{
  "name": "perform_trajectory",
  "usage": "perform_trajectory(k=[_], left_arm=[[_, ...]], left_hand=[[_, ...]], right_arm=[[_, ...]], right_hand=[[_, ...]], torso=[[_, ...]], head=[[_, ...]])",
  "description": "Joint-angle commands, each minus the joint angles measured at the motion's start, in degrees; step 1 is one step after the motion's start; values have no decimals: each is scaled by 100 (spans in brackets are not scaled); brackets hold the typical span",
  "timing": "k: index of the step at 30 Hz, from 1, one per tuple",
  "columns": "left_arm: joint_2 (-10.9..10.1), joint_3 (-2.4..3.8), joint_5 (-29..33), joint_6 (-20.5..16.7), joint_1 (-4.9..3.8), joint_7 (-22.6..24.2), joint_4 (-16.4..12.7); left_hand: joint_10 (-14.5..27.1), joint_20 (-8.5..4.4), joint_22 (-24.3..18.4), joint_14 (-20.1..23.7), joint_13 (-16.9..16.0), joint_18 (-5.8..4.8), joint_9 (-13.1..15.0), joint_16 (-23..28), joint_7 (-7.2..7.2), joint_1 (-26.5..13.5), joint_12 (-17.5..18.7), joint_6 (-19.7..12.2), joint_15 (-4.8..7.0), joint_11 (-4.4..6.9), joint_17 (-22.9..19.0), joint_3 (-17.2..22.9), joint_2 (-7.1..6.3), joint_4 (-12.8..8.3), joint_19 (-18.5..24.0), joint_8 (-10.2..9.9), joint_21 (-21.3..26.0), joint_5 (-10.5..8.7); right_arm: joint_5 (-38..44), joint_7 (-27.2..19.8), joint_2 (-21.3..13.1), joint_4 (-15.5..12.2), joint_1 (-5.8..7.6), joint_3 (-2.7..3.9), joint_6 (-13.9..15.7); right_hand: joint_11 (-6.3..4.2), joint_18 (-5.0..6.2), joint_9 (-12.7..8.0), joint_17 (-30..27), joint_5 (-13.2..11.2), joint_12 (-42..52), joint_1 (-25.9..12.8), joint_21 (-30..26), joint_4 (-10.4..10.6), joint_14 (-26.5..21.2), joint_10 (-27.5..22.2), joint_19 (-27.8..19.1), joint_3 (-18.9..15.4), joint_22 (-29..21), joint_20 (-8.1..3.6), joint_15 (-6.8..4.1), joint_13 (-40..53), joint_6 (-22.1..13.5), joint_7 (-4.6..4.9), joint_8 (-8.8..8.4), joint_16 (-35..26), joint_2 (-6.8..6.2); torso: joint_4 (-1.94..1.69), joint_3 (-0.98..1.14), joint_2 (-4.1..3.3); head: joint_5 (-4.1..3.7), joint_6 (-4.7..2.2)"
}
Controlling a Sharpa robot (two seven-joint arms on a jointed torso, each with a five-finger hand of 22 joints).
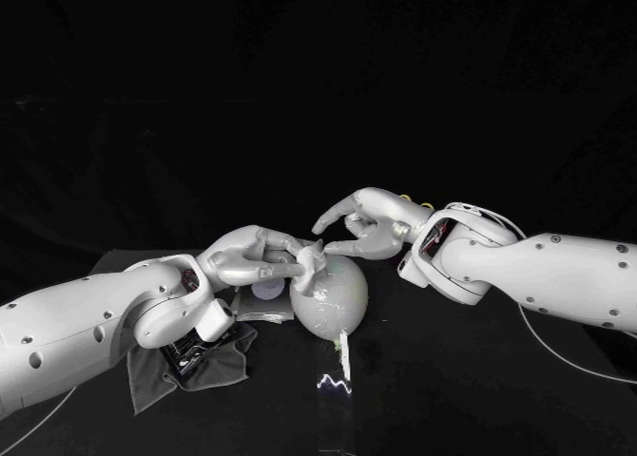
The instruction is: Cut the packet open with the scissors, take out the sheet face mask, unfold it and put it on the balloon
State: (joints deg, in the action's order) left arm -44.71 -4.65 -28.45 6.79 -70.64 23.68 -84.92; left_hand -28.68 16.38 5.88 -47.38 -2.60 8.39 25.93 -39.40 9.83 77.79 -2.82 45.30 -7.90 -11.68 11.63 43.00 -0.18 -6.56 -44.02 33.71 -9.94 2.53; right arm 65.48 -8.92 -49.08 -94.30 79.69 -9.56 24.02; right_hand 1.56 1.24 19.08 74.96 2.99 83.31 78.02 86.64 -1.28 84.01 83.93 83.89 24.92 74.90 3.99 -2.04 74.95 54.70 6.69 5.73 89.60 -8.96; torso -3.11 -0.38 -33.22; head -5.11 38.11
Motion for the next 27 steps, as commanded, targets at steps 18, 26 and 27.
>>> perform_trajectory(k=[18, 26, 27], left_arm=[[26, 9, -111, 18, -11, 35, -50], [29, 9, -99, 30, -11, 43, -68], [29, 9, -99, 32, -11, 44, -69]], left_hand=[[-24, -1, 17, -15, -6, 69, 372, -26, 43, 33, 19, 13, -62, -65, -7, -34, 52, -27, -7, 46, -41, 20], [-24, -1, 17, -15, -6, 69, 372, -26, 43, 33, 19, 13, -62, -65, -7, -34, 52, -27, -7, 46, -41, 20], [-24, -1, 17, -15, -6, 69, 372, -26, 43, 33, 19, 13, -62, -65, -7, -34, 52, -27, -7, 46, -41, 20]], right_arm=[[575, 242, 130, 54, 0, 4, -233], [625, 339, 161, 89, 0, 3, -153], [625, 349, 166, 94, 0, 3, -140]], right_hand=[[3, -46, 49, 1504, -23, 87, 40, 23, -153, 599, 190, 432, 75, 1406, -15, -11, 1058, 248, -28, 98, 40, -19], [61, -63, 80, 1504, -22, 153, -24, 91, -112, 599, 237, 470, 112, 1428, 37, 51, 1110, 441, 3, 179, 40, 98], [62, -64, 83, 1504, -22, 159, -33, 95, -105, 599, 242, 472, 115, 1430, 40, 53, 1115, 461, 3, 188, 40, 112]], torso=[[6, 2, 1], [5, 1, 0], [4, 0, 0]], head=[[0, 22], [-17, 26], [-19, 27]])
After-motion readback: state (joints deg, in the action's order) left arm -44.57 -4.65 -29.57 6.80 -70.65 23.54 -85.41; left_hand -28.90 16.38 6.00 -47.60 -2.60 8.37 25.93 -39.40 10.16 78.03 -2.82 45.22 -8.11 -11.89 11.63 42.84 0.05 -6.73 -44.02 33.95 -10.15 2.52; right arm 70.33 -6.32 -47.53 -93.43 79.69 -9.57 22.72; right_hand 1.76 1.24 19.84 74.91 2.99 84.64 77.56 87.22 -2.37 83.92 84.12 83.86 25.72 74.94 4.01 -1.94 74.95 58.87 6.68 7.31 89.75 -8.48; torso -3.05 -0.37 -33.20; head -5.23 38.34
